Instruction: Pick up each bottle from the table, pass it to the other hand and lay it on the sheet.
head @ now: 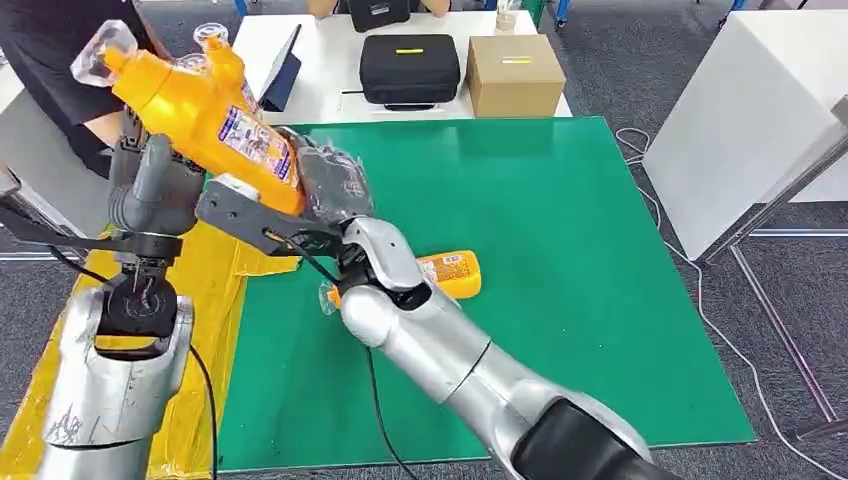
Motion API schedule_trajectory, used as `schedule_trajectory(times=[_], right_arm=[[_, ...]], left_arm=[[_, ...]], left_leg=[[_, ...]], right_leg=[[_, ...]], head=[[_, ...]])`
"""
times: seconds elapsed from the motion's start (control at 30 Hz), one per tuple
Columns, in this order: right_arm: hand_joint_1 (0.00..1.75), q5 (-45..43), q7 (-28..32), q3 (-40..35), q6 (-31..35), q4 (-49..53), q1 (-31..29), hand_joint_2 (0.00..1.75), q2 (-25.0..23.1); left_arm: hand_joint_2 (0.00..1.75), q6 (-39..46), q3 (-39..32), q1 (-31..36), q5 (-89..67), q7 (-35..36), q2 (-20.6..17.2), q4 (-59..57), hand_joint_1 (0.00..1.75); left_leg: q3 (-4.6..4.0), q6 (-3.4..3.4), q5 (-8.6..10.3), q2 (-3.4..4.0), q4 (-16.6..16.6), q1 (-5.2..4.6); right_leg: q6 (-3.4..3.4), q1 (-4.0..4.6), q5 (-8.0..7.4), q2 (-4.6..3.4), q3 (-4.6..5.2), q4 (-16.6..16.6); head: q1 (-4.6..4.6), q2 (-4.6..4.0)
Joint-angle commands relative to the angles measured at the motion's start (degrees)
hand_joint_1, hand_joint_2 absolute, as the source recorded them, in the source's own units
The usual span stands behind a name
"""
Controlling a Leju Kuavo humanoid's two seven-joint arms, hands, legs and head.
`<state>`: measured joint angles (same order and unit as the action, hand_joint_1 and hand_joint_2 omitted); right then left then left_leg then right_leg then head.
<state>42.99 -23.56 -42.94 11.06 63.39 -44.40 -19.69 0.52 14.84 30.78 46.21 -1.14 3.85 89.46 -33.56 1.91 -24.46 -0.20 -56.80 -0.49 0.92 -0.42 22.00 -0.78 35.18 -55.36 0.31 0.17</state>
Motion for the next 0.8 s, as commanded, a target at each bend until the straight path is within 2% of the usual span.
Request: schedule_trajectory(times=[0.03,0.23,0.53,0.8], right_arm=[[1.75,3.49,-2.59,-10.35,-0.72,-5.37,-3.77,1.75,-0.31],[1.75,2.15,-4.82,-13.99,-2.68,-2.49,-4.41,1.75,-0.31],[1.75,2.15,-4.82,-13.99,-2.68,-2.49,-4.41,1.75,-0.31],[1.75,4.80,-5.27,-13.56,-4.10,-1.33,-2.91,1.75,-0.31]], left_arm=[[1.75,-0.01,4.35,2.43,-0.30,1.74,2.12,-3.80,0.00],[1.75,0.68,5.40,4.22,-1.17,3.53,2.28,-7.09,0.00],[1.75,0.68,5.40,4.22,-1.17,3.53,2.28,-7.09,0.00],[1.75,2.02,6.49,6.04,-7.26,5.03,0.80,-10.51,0.00]], left_leg=[[0.27,-0.15,-0.13,-0.12,0.00,0.07],[0.17,-0.15,-0.12,-0.17,-0.07,0.08],[0.06,-0.11,-0.05,-0.15,-0.04,0.04],[0.24,-0.18,-0.11,-0.28,-0.05,0.09]], right_leg=[[-0.03,0.07,0.16,0.19,-0.33,0.03],[-0.03,0.07,0.15,0.24,-0.26,-0.02],[-0.02,0.04,0.09,0.20,-0.12,0.00],[-0.04,0.09,0.19,0.37,-0.34,0.01]], head=[[0.00,0.00],[0.00,0.00],[0.00,0.00],[-0.02,0.00]])
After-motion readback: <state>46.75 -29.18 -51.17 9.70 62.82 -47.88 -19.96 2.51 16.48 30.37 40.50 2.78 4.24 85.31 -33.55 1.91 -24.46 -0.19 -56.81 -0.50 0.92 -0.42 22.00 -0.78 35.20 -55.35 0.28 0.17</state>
